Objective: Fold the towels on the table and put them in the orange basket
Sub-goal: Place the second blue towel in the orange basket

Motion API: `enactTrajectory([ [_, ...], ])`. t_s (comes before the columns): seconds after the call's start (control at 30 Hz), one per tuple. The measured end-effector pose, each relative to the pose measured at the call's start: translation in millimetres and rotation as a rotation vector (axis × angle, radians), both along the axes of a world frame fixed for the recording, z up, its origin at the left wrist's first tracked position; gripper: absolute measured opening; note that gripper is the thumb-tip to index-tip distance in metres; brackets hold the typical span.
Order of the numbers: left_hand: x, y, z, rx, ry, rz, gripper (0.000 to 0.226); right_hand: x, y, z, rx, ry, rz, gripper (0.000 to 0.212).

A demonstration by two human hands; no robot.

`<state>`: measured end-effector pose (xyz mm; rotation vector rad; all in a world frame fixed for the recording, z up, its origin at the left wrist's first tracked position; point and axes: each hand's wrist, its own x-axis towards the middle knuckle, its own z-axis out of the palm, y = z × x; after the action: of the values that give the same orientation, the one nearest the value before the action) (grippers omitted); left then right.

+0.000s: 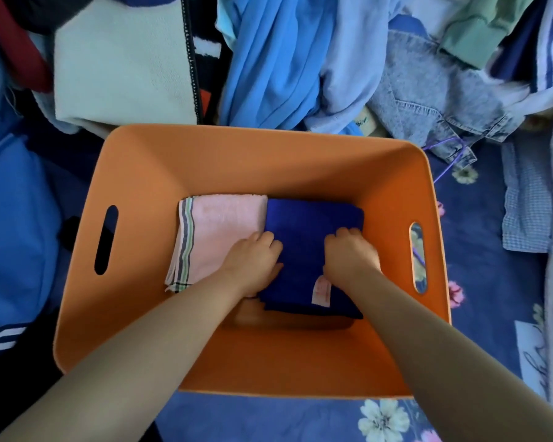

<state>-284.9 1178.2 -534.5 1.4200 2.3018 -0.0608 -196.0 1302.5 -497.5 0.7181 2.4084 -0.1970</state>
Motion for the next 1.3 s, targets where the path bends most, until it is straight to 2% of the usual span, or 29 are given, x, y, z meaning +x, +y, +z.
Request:
enactTrajectory([
  [0.03,0,5,-2,0.026,-0.034,0.081,0.034,-4,3,-3,0.022,0.067,-0.088,0.038],
  [0.1,1,17,-6,0.093,-0.165,0.376,0.043,-12,11,-10,0.059,0.13,-0.211,0.05],
  [0.2,-5,34,-9,0.141,-0.298,0.694,0.057,-27,28,-19,0.052,0.126,-0.169,0.062],
  [0.27,-11,39,-13,0.14,-0.358,0.779,0.055,-35,37,-22,0.023,0.08,-0.147,0.057],
  [0.37,-14,42,-19,0.15,-0.387,0.823,0.041,-45,42,-21,0.084,0.027,-0.06,0.037],
  [0.53,-11,43,-14,0.251,-0.214,0.777,0.03,-40,35,-17,0.263,0.159,0.088,0.026],
  [0.67,-12,44,-13,0.315,-0.109,0.775,0.044,-38,36,-18,0.31,0.225,0.026,0.026],
  [0.73,-10,40,-16,0.314,0.048,0.604,0.059,-32,29,-23,0.339,0.205,0.04,0.036],
  [0.8,-9,35,-18,0.394,0.185,0.356,0.066,-25,22,-22,0.349,0.248,0.033,0.058],
  [0.87,-6,29,-18,0.236,0.075,0.103,0.079,-14,16,-25,0.259,0.254,0.088,0.073],
  [0.93,-11,20,-20,-0.058,-0.085,-0.062,0.098,1,15,-39,0.115,0.137,0.145,0.072],
  [1.0,-14,13,-25,-0.205,-0.051,-0.138,0.113,9,16,-45,0.04,0.064,0.101,0.067],
  [1.1,-11,14,-33,-0.238,-0.015,-0.15,0.121,11,20,-55,-0.031,0.031,0.061,0.073],
  [1.3,-5,21,-37,-0.276,0.041,-0.121,0.119,1,24,-58,-0.089,-0.067,0.051,0.075],
])
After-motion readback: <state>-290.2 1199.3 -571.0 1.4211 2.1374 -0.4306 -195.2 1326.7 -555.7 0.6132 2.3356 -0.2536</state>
